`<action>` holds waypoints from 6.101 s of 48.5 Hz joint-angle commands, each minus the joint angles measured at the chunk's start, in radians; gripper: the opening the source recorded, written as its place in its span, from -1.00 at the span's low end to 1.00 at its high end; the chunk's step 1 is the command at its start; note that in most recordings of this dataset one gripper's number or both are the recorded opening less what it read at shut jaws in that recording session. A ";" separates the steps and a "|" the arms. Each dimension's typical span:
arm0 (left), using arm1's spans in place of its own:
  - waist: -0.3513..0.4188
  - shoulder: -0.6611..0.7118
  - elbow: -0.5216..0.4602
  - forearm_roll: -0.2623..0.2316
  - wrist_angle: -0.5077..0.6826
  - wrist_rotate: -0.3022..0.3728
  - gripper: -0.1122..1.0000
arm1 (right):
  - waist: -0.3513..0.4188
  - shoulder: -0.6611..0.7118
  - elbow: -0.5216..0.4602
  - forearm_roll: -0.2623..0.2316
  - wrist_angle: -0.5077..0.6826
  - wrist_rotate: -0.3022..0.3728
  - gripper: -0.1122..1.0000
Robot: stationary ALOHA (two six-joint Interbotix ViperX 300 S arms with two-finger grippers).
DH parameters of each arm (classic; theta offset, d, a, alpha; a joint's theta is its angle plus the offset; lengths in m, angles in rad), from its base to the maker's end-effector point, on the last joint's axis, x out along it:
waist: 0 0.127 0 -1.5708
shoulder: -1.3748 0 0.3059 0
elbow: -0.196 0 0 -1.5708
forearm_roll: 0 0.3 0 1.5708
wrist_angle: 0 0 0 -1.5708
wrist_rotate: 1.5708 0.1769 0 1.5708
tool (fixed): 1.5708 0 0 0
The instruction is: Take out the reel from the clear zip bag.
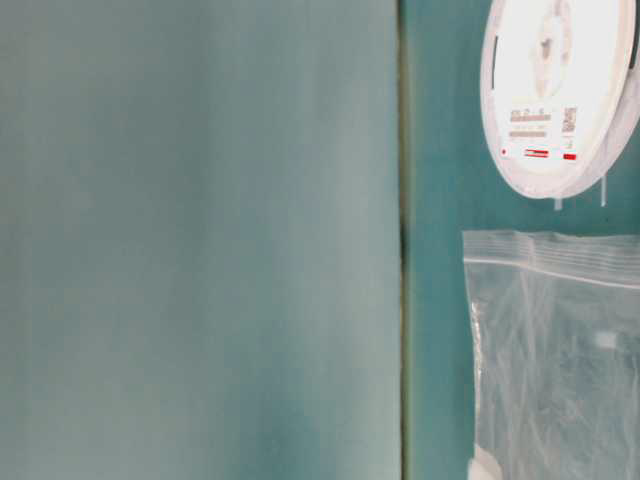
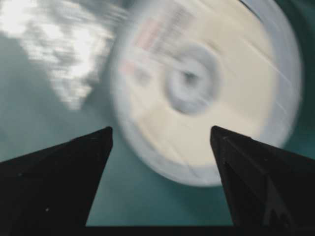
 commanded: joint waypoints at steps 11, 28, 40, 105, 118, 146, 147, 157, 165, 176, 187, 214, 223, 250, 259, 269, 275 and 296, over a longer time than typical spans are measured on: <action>-0.075 -0.201 -0.017 0.006 0.146 0.173 0.85 | 0.066 -0.176 -0.018 -0.166 0.051 -0.130 0.90; -0.149 -0.368 -0.046 0.006 0.146 0.500 0.84 | 0.163 -0.239 -0.021 -0.230 0.060 -0.360 0.90; -0.156 -0.460 -0.069 0.006 0.147 0.522 0.79 | 0.166 -0.299 -0.025 -0.233 0.038 -0.371 0.90; -0.189 -0.525 -0.086 0.006 0.152 0.523 0.76 | 0.169 -0.443 -0.031 -0.259 0.057 -0.390 0.90; -0.189 -0.525 -0.084 0.006 0.152 0.523 0.76 | 0.169 -0.443 -0.031 -0.259 0.067 -0.388 0.90; -0.189 -0.525 -0.083 0.006 0.153 0.523 0.76 | 0.169 -0.451 -0.028 -0.259 0.075 -0.388 0.90; -0.189 -0.525 -0.083 0.006 0.153 0.523 0.76 | 0.169 -0.451 -0.026 -0.259 0.075 -0.390 0.90; -0.189 -0.523 -0.083 0.006 0.153 0.523 0.76 | 0.169 -0.453 -0.026 -0.259 0.075 -0.390 0.90; -0.189 -0.523 -0.081 0.006 0.153 0.522 0.76 | 0.169 -0.453 -0.026 -0.259 0.075 -0.390 0.90; -0.189 -0.523 -0.081 0.006 0.153 0.522 0.76 | 0.169 -0.453 -0.026 -0.259 0.075 -0.390 0.90; -0.189 -0.522 -0.081 0.006 0.153 0.522 0.76 | 0.169 -0.453 -0.026 -0.259 0.075 -0.390 0.90; -0.189 -0.522 -0.081 0.006 0.153 0.520 0.76 | 0.169 -0.453 -0.026 -0.259 0.083 -0.388 0.90; -0.189 -0.522 -0.081 0.006 0.153 0.520 0.76 | 0.167 -0.459 -0.026 -0.259 0.091 -0.388 0.90; -0.189 -0.522 -0.080 0.006 0.153 0.517 0.76 | 0.167 -0.474 -0.026 -0.259 0.109 -0.390 0.90; -0.189 -0.522 -0.080 0.006 0.153 0.515 0.76 | 0.167 -0.474 -0.026 -0.259 0.109 -0.390 0.90; -0.189 -0.522 -0.078 0.006 0.153 0.515 0.76 | 0.169 -0.474 -0.026 -0.259 0.120 -0.388 0.90; -0.189 -0.522 -0.078 0.006 0.153 0.515 0.76 | 0.169 -0.474 -0.026 -0.259 0.123 -0.388 0.90; -0.189 -0.522 -0.074 0.006 0.153 0.515 0.76 | 0.169 -0.474 -0.026 -0.259 0.123 -0.390 0.90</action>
